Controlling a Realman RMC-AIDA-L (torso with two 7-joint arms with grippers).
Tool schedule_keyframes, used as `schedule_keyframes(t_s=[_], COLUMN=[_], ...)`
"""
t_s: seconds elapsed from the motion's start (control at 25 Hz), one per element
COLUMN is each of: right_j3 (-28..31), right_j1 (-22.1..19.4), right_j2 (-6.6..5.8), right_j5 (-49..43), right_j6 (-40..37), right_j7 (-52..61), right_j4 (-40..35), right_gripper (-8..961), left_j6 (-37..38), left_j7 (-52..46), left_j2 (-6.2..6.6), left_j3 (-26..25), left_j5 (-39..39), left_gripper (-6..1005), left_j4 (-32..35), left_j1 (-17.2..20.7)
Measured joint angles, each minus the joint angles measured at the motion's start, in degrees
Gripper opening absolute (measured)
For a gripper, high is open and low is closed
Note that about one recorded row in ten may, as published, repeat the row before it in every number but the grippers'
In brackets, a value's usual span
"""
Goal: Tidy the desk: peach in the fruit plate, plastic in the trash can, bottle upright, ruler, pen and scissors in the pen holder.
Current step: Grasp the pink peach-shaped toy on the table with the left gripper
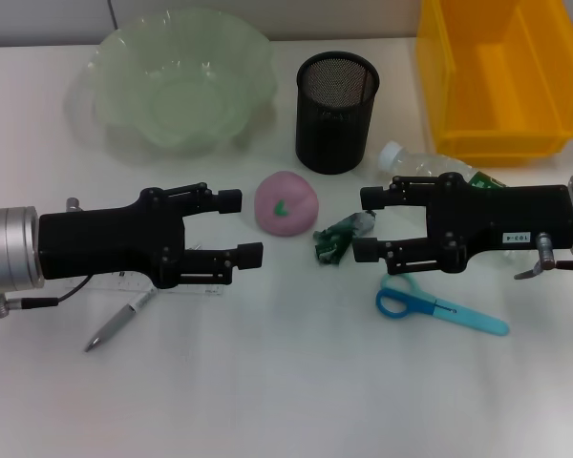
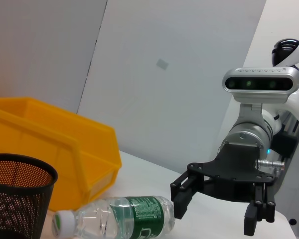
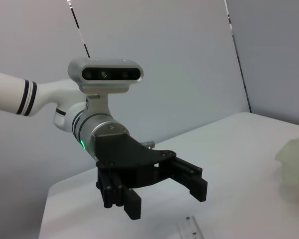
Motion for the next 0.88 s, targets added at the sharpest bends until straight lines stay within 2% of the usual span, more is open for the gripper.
schedule_keyframes(t_s=[0.68, 0.88], right_j3=[0.0, 0.0], right_j1=[0.0, -0.02], right_j2=[-0.01, -0.15], right_j5=[-0.96, -1.63], right_j6=[0.01, 0.33], right_j7=[0.02, 0.02], right_j4=[0.0, -0.07], right_gripper=[773, 774], left_j6=[-0.87, -3.78], left_j7=[0.05, 0.27], left_j2=[-0.24, -0.65], left_j3=[-0.12, -4.56], left_j5=[0.0, -0.02], left_gripper=[856, 854], left_j4=[0.11, 0.69], left_j1=[-0.26, -1.68])
